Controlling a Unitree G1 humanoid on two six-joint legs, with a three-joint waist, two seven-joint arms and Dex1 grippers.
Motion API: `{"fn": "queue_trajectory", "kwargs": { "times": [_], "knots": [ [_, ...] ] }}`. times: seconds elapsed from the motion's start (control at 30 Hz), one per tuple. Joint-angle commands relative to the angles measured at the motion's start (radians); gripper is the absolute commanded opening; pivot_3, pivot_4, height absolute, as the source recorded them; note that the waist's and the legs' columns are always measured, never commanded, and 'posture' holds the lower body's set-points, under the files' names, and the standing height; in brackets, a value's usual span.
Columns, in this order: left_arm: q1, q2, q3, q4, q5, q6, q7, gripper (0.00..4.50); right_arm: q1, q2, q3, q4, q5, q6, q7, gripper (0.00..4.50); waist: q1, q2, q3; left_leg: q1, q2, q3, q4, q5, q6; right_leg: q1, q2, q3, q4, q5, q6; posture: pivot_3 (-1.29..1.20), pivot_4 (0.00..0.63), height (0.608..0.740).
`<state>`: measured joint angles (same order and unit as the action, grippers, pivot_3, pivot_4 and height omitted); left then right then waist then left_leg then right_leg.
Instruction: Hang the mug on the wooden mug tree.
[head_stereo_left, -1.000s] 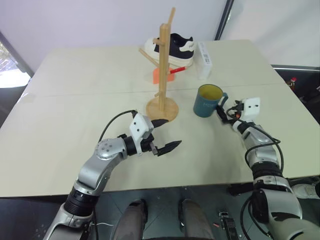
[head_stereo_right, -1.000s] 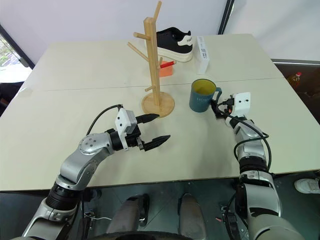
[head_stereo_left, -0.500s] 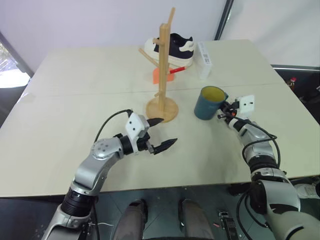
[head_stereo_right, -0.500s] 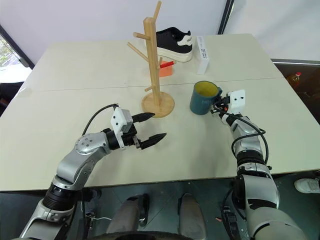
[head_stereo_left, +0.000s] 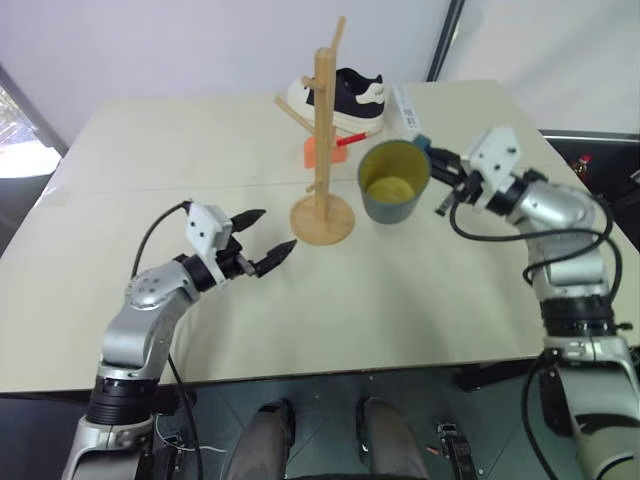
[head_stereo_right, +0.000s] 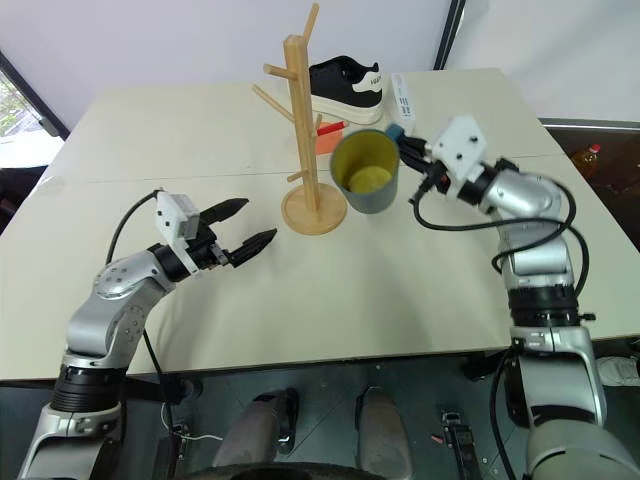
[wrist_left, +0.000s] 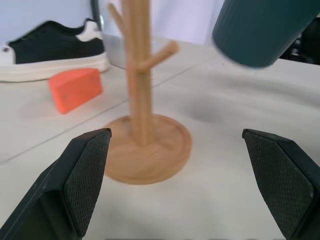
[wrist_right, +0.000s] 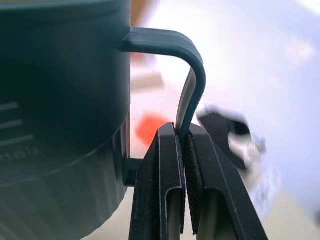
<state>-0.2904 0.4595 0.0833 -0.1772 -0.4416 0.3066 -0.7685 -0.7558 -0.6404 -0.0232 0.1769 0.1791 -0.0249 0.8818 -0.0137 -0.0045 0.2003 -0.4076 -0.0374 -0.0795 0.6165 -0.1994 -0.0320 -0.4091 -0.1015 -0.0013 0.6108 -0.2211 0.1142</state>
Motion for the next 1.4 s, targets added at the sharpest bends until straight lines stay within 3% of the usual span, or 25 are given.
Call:
{"fn": "queue_trajectory", "kwargs": {
  "times": [0.03, 0.43, 1.1, 1.23, 1.33, 1.4],
  "knots": [
    [-0.029, 0.023, 0.042, -0.019, -0.042, -0.007, -0.024, 4.5, -0.06, -0.018, 0.023, 0.004, -0.005, 0.026, 0.043, 0.05, 0.003, -0.001, 0.0, 0.0, 0.0, 0.0, 0.0, 0.0, 0.0, 0.0, 0.0, 0.0, 0.0, 0.001, -0.002, 0.0, 0.15, 0.74],
    [-0.014, 0.062, 0.069, -0.128, -0.14, 0.072, -0.037, 4.5, -0.242, 0.013, 0.104, 0.216, -0.078, -0.019, 0.11, 0.05, -0.004, -0.002, 0.001, -0.003, -0.001, 0.001, -0.002, 0.0, -0.001, -0.004, -0.001, 0.0, -0.001, 0.002, -0.002, 0.0, 0.15, 0.74],
    [-0.02, 0.063, 0.064, -0.149, -0.145, 0.086, -0.022, 4.5, -0.436, 0.117, 0.144, 0.572, -0.157, -0.167, 0.151, 0.05, -0.005, -0.002, 0.002, -0.003, 0.0, 0.001, -0.002, 0.001, -0.002, -0.004, 0.0, 0.001, 0.0, 0.002, -0.003, 0.0, 0.15, 0.74],
    [-0.022, 0.063, 0.064, -0.15, -0.144, 0.085, -0.019, 4.5, -0.44, 0.119, 0.135, 0.581, -0.157, -0.169, 0.137, 1.46, -0.005, -0.002, 0.002, -0.003, 0.0, 0.001, -0.002, 0.001, -0.002, -0.004, 0.0, 0.001, 0.0, 0.002, -0.003, 0.0, 0.15, 0.74],
    [-0.027, 0.063, 0.061, -0.149, -0.142, 0.084, -0.016, 4.5, -0.439, 0.094, 0.124, 0.584, -0.169, -0.187, 0.104, 3.02, -0.005, -0.002, 0.002, -0.003, 0.0, 0.001, -0.002, 0.001, -0.002, -0.004, 0.0, 0.001, 0.001, 0.002, -0.003, 0.0, 0.15, 0.74],
    [-0.029, 0.063, 0.062, -0.149, -0.142, 0.084, -0.014, 4.5, -0.434, 0.062, 0.102, 0.586, -0.167, -0.19, 0.078, 3.02, -0.005, -0.002, 0.002, -0.003, 0.0, 0.001, -0.002, 0.001, -0.002, -0.004, 0.0, 0.001, 0.001, 0.002, -0.003, 0.0, 0.15, 0.74]
  ]
}}
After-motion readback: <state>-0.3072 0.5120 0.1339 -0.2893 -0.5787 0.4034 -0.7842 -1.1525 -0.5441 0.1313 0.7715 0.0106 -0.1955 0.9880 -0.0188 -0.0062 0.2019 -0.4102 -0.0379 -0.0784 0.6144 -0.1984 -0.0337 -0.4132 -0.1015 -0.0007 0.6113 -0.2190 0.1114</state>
